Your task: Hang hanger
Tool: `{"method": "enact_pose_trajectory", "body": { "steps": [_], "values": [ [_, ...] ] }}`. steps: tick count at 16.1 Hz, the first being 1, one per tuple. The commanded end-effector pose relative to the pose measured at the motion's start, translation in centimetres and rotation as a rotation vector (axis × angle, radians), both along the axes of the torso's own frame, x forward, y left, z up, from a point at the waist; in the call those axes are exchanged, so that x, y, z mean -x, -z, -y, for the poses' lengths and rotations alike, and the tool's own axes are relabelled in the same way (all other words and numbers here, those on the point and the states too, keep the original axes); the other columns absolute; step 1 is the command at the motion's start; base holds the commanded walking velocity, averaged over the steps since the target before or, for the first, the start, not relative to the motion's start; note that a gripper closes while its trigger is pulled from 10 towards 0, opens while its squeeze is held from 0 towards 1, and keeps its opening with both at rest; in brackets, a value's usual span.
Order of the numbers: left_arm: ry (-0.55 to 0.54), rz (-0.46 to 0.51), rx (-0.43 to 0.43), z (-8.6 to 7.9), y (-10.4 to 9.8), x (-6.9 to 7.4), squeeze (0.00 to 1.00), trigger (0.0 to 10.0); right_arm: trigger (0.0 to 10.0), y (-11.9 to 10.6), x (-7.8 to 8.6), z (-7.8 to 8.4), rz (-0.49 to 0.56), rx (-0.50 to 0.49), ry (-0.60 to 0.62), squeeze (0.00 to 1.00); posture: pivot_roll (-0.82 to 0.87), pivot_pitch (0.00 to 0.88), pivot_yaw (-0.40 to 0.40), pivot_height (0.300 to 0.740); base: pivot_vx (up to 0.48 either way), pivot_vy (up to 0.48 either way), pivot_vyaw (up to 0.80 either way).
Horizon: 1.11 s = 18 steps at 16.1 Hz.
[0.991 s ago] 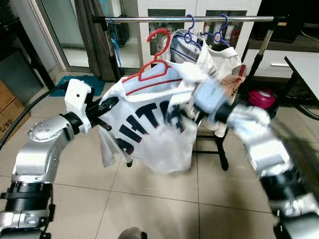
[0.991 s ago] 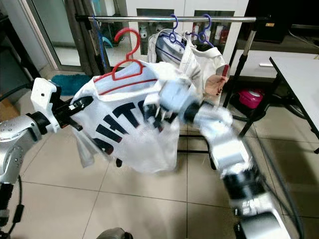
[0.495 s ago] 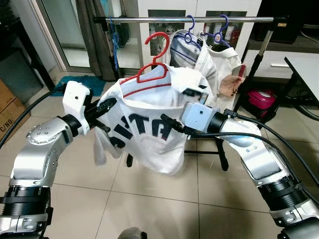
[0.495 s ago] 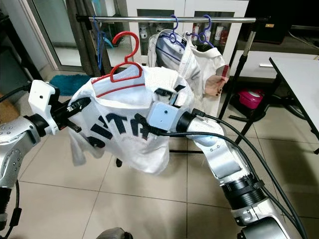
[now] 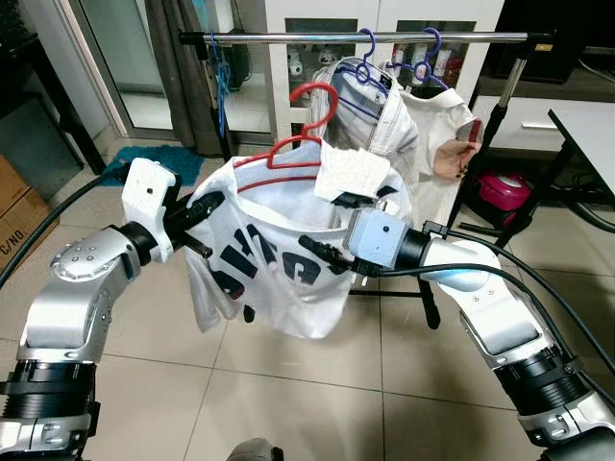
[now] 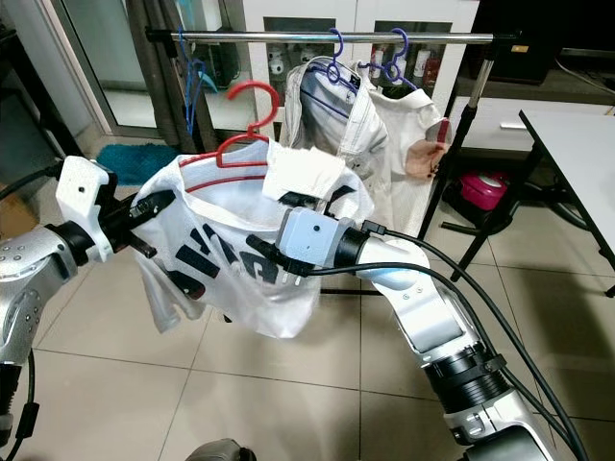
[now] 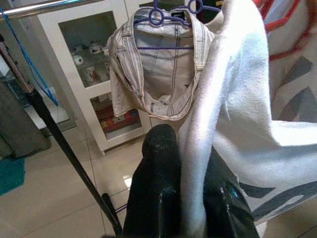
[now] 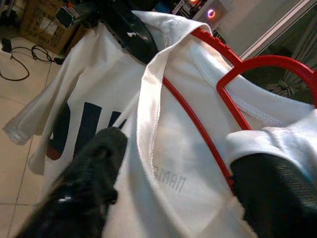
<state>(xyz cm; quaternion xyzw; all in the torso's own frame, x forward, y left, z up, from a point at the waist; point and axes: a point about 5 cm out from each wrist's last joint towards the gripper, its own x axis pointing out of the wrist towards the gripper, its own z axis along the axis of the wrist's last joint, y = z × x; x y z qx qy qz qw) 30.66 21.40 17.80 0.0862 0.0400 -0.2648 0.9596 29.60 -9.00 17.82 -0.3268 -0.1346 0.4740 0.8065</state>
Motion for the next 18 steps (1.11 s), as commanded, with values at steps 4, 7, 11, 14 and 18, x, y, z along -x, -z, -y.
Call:
{"method": "enact_pose_trajectory", "body": {
  "steps": [4,7,11,14,18],
  "values": [
    [0.007,0.039,-0.008,0.2,-0.7,0.3,0.0,0.0,10.0,-0.3,-0.4,1.3,0.011,0.027,0.012,1.0,-0.01,0.0,0.057,0.74,0.0,0.0,0.0],
    [-0.012,0.04,-0.011,-0.2,-0.6,0.4,0.0,0.0,10.0,0.0,-0.5,2.6,-0.014,0.088,0.01,1.0,-0.01,0.0,0.051,0.74,0.0,0.0,0.0],
    [-0.021,0.036,-0.016,-0.2,-0.3,0.7,0.0,0.0,10.0,0.4,-0.4,3.1,-0.024,0.154,-0.02,0.0,-0.01,0.0,0.039,0.74,0.0,0.0,0.0],
    [-0.008,0.019,-0.084,-0.2,0.3,1.2,0.0,0.0,10.0,1.3,-0.8,3.3,-0.173,0.138,0.041,0.0,-0.01,0.0,0.037,0.74,0.0,0.0,0.0],
    [-0.143,0.077,0.039,-0.6,-1.0,0.2,0.0,0.0,10.0,1.6,0.4,2.2,-0.392,0.071,0.001,0.0,0.0,0.0,0.027,0.74,0.0,0.0,0.0]
  ]
}}
